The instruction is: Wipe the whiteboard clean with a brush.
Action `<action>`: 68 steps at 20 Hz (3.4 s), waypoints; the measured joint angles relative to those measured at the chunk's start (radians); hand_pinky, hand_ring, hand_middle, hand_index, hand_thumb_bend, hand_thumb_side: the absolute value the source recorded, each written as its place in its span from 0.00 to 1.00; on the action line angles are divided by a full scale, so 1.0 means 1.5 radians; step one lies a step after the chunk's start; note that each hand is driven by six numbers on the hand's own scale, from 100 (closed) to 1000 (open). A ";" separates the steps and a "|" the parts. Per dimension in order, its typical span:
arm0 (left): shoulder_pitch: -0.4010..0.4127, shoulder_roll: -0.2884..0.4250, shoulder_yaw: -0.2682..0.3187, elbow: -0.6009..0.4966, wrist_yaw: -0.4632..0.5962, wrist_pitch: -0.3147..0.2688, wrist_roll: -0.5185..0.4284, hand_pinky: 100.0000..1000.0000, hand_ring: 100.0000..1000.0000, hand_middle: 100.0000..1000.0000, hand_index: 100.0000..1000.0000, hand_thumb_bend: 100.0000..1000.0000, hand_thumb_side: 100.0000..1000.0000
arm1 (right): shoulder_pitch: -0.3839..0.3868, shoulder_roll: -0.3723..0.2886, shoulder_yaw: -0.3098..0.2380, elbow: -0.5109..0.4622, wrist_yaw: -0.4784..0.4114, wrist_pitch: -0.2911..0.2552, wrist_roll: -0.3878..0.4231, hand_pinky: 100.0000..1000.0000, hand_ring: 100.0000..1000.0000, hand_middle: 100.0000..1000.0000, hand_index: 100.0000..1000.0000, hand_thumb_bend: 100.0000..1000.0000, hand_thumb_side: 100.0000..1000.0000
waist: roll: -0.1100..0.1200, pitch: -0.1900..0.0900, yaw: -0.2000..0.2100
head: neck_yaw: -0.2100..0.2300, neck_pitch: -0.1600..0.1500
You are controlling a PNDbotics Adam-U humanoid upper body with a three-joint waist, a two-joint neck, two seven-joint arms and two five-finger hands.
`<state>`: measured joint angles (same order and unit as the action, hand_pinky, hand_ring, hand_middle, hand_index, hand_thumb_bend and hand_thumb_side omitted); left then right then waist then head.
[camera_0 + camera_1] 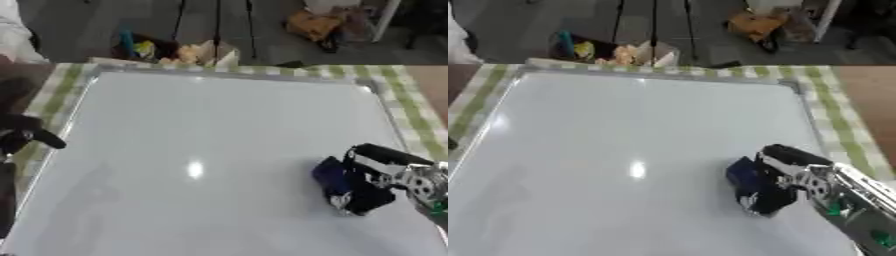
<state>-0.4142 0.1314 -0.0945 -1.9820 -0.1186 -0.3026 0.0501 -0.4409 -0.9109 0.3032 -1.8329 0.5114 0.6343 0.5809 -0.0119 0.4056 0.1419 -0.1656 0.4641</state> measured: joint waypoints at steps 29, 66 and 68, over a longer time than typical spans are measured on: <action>0.000 0.000 0.000 0.000 0.000 0.000 0.000 0.41 0.91 0.79 0.58 0.00 0.98 | -0.005 0.006 -0.038 0.059 0.023 0.041 -0.041 0.14 0.34 0.32 0.10 0.00 0.21 | 0.003 0.000 -0.008 | 0.000 0.000; -0.001 0.000 0.000 0.000 0.000 0.003 -0.003 0.41 0.91 0.79 0.59 0.00 0.98 | 0.008 0.006 -0.040 0.033 0.126 0.040 -0.040 0.13 0.34 0.32 0.10 0.00 0.22 | -0.002 -0.008 -0.003 | 0.003 0.000; -0.001 0.000 0.000 0.000 0.000 0.003 -0.003 0.41 0.91 0.79 0.59 0.00 0.98 | 0.013 0.006 -0.034 0.026 0.122 0.030 -0.030 0.13 0.34 0.32 0.10 0.00 0.22 | -0.003 -0.008 -0.003 | 0.003 0.000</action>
<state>-0.4150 0.1314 -0.0945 -1.9820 -0.1186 -0.2988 0.0454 -0.4208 -0.9022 0.2528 -1.7934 0.6947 0.6788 0.5363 -0.0162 0.3931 0.1374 -0.1608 0.4639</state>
